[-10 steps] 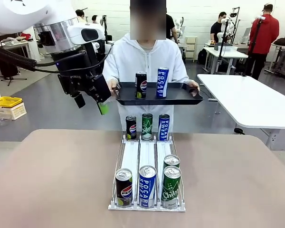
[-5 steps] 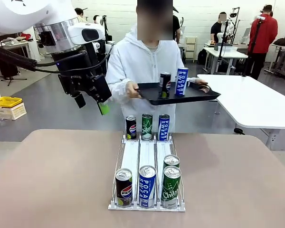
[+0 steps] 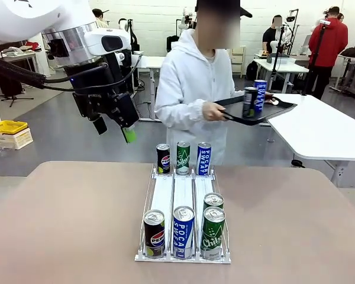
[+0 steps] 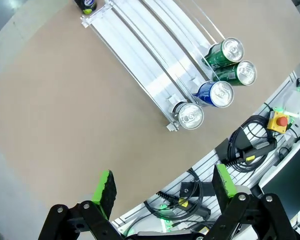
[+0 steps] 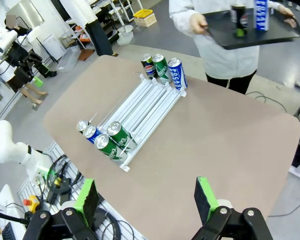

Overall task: Retrieve and hand over the desired beverage to the person.
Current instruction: Place the picked can on the Handle tray extended by the person.

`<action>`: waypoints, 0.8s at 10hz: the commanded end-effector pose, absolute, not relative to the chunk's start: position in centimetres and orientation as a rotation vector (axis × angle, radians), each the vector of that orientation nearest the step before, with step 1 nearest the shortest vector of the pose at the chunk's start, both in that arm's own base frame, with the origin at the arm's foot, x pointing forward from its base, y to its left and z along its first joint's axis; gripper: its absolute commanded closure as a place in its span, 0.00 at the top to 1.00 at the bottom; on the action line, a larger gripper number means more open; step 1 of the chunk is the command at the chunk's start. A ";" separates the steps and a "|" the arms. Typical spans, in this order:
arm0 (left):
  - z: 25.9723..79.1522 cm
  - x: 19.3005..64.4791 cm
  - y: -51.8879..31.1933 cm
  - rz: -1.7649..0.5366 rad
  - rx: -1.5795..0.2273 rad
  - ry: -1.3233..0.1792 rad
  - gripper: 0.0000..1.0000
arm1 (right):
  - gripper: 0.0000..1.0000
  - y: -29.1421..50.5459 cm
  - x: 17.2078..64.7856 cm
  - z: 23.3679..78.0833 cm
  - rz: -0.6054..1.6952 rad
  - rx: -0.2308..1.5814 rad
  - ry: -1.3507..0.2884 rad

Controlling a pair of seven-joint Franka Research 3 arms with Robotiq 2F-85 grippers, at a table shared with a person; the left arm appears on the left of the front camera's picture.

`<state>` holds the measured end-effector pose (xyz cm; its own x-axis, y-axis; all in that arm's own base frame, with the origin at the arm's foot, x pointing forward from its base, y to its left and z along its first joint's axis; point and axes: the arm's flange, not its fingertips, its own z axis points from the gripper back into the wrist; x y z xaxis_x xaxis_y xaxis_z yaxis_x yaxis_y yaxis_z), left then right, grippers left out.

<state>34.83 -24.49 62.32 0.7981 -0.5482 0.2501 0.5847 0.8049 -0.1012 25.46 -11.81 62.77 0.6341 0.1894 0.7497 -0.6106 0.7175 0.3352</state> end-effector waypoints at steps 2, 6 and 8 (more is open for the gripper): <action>64.4 33.1 -18.1 -0.856 -0.401 -0.331 1.00 | 1.00 -11.7 25.7 62.9 0.505 0.654 -0.768; 64.8 31.0 -7.6 -0.902 -0.524 -0.552 1.00 | 1.00 -11.7 25.7 62.9 0.505 0.654 -0.768; 65.6 30.2 -3.0 -0.836 -0.563 -0.639 1.00 | 1.00 -11.7 25.7 62.9 0.505 0.654 -0.768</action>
<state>30.39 -4.03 65.75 0.5191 -0.5352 0.6664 0.8123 0.5516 -0.1897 25.44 -11.84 62.76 0.6339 0.1896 0.7498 -0.6107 0.7175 0.3349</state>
